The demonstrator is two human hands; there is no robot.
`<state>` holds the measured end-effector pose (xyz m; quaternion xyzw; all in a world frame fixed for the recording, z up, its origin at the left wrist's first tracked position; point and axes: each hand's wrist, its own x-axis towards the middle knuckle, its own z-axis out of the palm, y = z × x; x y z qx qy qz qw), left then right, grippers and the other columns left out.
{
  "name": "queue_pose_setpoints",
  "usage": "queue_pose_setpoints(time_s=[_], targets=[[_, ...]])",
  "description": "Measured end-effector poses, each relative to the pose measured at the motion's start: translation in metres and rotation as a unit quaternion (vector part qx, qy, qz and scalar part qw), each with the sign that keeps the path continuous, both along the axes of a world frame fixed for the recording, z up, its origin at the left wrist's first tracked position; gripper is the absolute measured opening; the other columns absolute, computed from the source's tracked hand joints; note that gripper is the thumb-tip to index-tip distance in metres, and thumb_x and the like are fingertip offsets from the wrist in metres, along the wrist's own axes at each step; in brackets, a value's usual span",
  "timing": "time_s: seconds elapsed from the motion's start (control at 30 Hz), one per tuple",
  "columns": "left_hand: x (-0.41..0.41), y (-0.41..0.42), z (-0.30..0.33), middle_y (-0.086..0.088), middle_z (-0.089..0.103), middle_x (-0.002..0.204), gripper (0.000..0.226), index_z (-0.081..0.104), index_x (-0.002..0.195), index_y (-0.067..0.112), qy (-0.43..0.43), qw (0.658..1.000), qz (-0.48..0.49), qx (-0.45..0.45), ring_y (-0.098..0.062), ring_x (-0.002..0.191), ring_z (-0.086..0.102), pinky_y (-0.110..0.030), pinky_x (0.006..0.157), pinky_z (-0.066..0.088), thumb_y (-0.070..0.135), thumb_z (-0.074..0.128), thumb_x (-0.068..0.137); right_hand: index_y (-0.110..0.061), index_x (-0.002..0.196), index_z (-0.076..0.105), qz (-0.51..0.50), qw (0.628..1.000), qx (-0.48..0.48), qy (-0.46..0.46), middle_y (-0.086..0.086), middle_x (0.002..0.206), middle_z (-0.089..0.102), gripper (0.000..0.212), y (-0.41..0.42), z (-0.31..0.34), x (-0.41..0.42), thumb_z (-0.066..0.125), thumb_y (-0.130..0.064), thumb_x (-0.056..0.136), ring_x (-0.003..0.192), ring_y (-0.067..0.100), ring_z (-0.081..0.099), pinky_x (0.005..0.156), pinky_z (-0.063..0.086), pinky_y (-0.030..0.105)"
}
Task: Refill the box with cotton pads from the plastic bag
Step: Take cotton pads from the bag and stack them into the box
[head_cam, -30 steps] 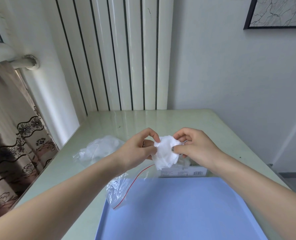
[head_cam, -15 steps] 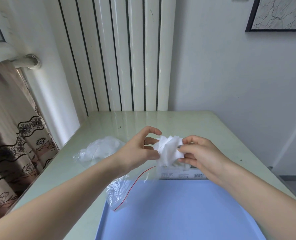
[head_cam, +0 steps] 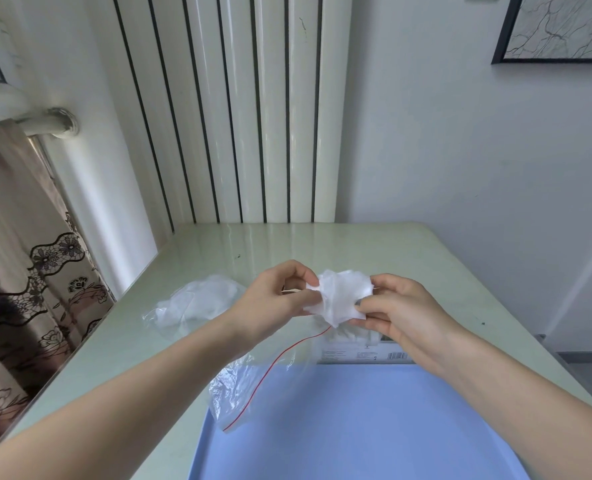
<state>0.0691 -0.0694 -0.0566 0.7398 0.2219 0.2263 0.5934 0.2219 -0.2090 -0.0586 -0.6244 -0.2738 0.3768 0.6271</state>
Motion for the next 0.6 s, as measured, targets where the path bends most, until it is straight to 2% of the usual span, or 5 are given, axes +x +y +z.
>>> queue_pose_setpoints(time_s=[0.1,0.2,0.33,0.47,0.6], targets=[[0.0008,0.0003,-0.0001,-0.006,0.065,0.087,0.006,0.067,0.092,0.009,0.006,1.0,0.016,0.021,-0.016,0.074,0.062,-0.038,0.087,0.054,0.007,0.066,0.087,0.008,0.102,0.067,0.018,1.0,-0.006,-0.011,0.02,0.095,0.07,0.022,-0.001,-0.0003,0.0006,0.054,0.012,0.084,0.101,0.032,0.071,0.086,0.06,0.036],[0.0027,0.0005,0.0009,-0.001,0.065,0.08,0.009,0.067,0.091,0.007,0.004,0.999,0.03,0.015,-0.015,0.071,0.06,-0.041,0.084,0.054,0.014,0.067,0.086,0.01,0.101,0.066,0.008,1.0,-0.001,-0.008,0.019,0.096,0.068,0.02,-0.0021,-0.0003,0.0032,0.053,0.011,0.085,0.102,0.033,0.07,0.084,0.06,0.035],[0.0055,-0.0049,0.0032,-0.001,0.064,0.078,0.017,0.064,0.096,0.0,-0.002,1.0,0.003,-0.008,-0.011,0.068,0.06,-0.024,0.073,0.055,0.017,0.067,0.092,0.006,0.101,0.068,0.015,1.0,-0.012,-0.016,0.031,0.104,0.067,0.022,-0.003,0.0002,0.0036,0.052,0.009,0.085,0.107,0.036,0.068,0.089,0.059,0.04],[0.0068,-0.0036,0.0024,0.002,0.062,0.081,0.016,0.066,0.089,0.013,0.019,0.999,0.019,0.023,-0.013,0.065,0.057,-0.035,0.076,0.05,0.014,0.067,0.073,0.007,0.099,0.064,0.005,0.999,-0.029,-0.028,0.027,0.104,0.069,0.019,-0.0038,0.001,0.005,0.051,0.008,0.085,0.102,0.036,0.07,0.085,0.06,0.039],[0.0048,-0.0025,0.0019,0.001,0.062,0.086,0.017,0.065,0.092,0.015,0.029,0.998,0.026,0.041,-0.013,0.067,0.057,-0.039,0.077,0.047,0.013,0.063,0.076,-0.001,0.086,0.063,-0.012,0.998,-0.025,-0.062,0.014,0.087,0.062,0.019,-0.0083,0.0051,0.0087,0.047,0.01,0.085,0.083,0.024,0.068,0.078,0.061,0.037]])
